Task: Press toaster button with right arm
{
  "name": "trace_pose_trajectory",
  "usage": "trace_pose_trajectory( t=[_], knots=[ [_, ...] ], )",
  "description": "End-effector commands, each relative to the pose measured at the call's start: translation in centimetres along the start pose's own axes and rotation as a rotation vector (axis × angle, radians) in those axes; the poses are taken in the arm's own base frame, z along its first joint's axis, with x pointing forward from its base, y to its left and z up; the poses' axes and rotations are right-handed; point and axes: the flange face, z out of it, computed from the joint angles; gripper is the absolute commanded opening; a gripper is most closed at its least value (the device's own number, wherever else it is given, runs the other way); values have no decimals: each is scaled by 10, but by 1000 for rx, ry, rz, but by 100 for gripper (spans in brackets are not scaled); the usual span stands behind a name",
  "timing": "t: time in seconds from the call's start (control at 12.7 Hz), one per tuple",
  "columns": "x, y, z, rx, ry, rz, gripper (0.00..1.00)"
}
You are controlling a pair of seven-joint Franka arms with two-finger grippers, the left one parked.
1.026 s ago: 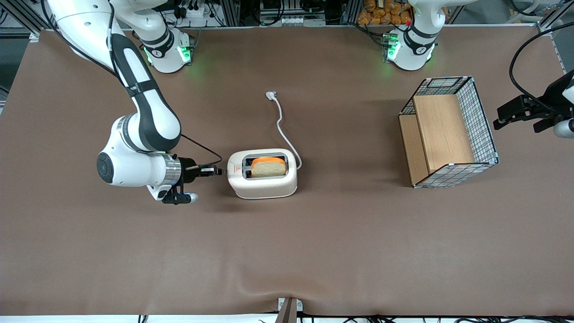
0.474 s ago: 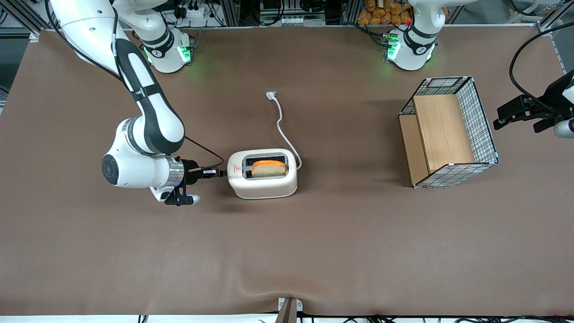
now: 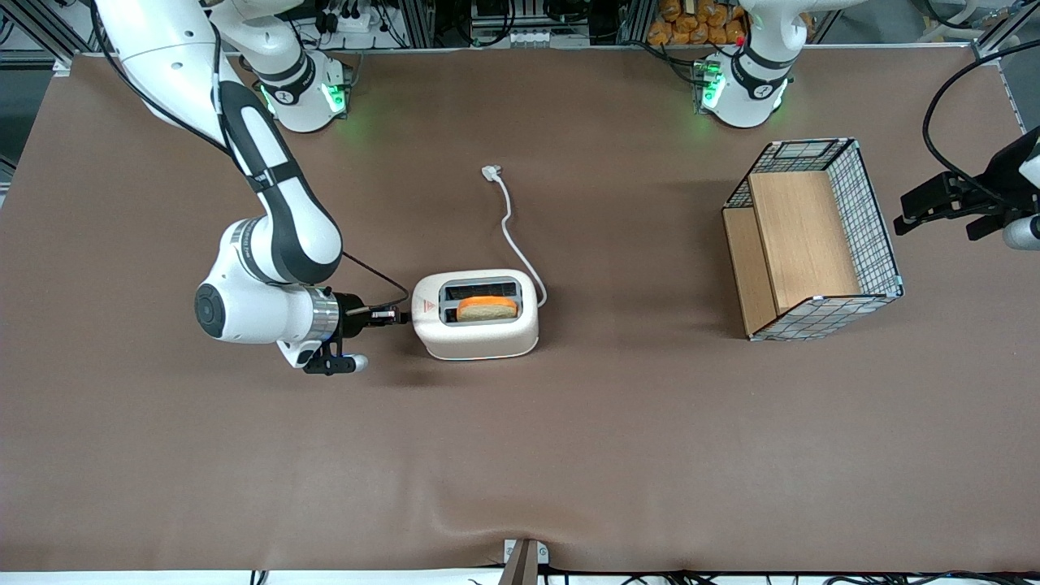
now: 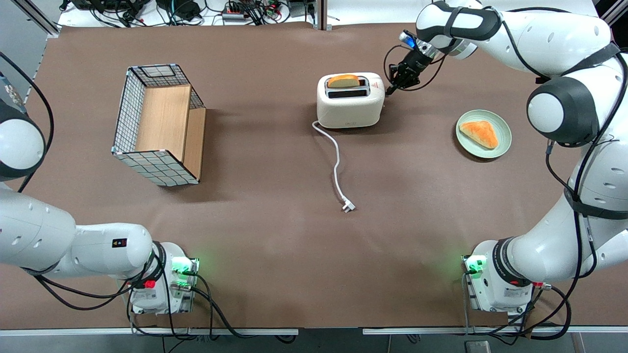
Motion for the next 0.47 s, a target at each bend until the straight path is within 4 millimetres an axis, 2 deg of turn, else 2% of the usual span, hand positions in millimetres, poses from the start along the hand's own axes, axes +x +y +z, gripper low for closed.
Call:
trace_pose_trajectory(
  t=[0.0, 0.39],
  knots=[
    [1, 5, 21, 0, 52, -32, 0],
    [2, 13, 37, -7, 65, -45, 0]
  ],
)
